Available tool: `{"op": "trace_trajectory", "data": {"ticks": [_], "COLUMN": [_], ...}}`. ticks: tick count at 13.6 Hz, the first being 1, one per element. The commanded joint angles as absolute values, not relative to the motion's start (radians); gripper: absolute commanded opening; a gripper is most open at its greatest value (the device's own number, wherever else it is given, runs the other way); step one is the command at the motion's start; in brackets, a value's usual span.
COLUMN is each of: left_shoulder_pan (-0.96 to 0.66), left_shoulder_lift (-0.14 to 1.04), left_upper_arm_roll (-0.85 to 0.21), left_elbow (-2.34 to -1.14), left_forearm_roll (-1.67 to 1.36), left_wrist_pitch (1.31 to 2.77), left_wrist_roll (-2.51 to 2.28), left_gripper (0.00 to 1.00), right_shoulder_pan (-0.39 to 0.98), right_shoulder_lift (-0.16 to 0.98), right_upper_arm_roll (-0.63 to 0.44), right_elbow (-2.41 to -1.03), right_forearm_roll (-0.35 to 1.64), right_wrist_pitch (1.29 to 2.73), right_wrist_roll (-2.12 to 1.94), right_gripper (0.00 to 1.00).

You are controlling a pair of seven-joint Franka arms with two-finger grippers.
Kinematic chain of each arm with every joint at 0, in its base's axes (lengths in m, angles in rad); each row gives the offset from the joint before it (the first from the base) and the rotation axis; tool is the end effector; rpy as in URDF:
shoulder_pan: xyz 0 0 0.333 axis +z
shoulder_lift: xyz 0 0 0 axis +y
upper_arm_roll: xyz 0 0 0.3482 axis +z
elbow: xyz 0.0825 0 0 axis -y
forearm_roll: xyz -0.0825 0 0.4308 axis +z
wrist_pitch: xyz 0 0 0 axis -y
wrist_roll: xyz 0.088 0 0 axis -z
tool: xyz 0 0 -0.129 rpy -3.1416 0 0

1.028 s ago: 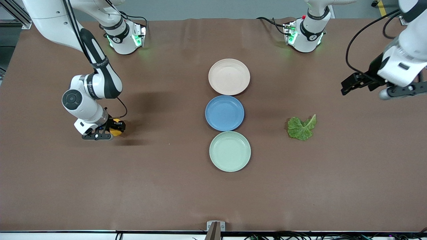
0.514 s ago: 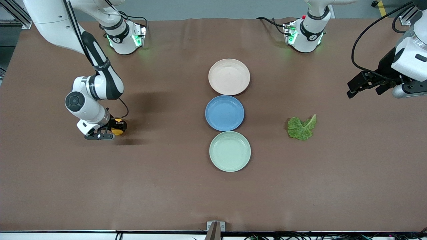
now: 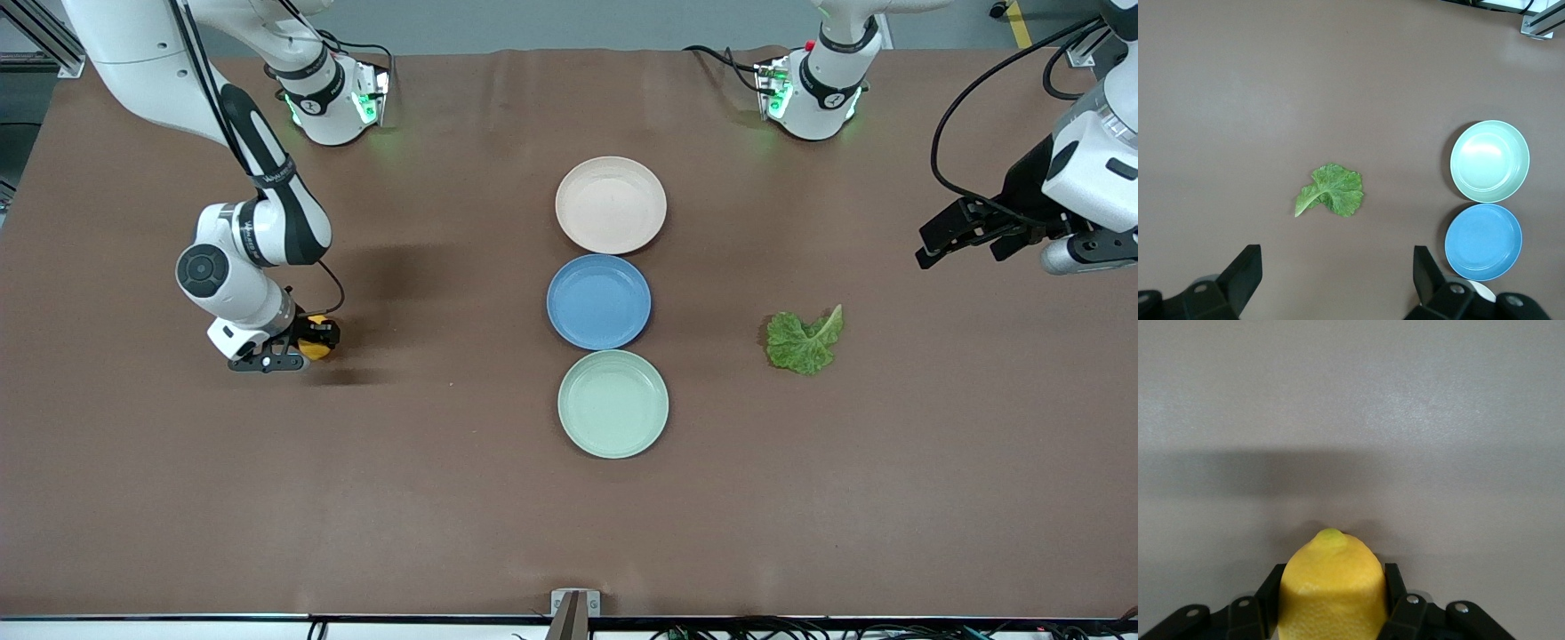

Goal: Pick lemon and lettuce from plates
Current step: 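Raise the left gripper away while the right gripper lowers the lemon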

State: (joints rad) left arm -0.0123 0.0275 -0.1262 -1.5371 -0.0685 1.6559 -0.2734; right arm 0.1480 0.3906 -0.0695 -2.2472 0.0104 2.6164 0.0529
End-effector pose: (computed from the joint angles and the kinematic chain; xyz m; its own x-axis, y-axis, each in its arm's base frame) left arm 0.6147 -0.0929 0.6440 0.9878 0.1402 0.0684 0.1336 -0.9866 0.0939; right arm 0.5728 0.0432 0.1558 0.9996 0.0213 -0.0192 0.0217 -0.9995 0.0225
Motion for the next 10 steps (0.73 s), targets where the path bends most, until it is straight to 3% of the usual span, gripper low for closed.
{"op": "trace_trajectory", "data": {"ticks": [1,5,6,7,10], "left_shoulder_pan": [-0.005,0.000,0.003,0.003,0.002], "left_shoulder_lift": [0.038,0.035,0.035,0.035,0.034], "left_upper_arm_roll": [-0.127,-0.127,-0.126,-0.123,-0.123], "left_elbow": [-1.503,-1.505,-1.505,-1.505,-1.505], "left_forearm_roll": [-0.086,-0.075,-0.077,-0.077,-0.075], "left_wrist_pitch": [1.626,1.626,1.626,1.626,1.626], "left_wrist_roll": [-0.272,-0.265,-0.262,-0.262,-0.267], "left_gripper": [1.00,1.00,1.00,1.00,1.00], "right_shoulder_pan": [0.137,0.132,0.132,0.132,0.127], "right_shoulder_lift": [0.382,0.382,0.382,0.382,0.364], "right_upper_arm_roll": [-0.032,-0.025,-0.025,-0.025,-0.028], "right_elbow": [-2.286,-2.286,-2.284,-2.281,-2.234], "right_forearm_roll": [0.026,0.026,0.026,0.026,0.025], "right_wrist_pitch": [2.628,2.628,2.626,2.625,2.558], "right_wrist_roll": [0.043,0.043,0.043,0.044,0.043], "right_gripper": [0.18,0.18,0.34,0.98,1.00]}}
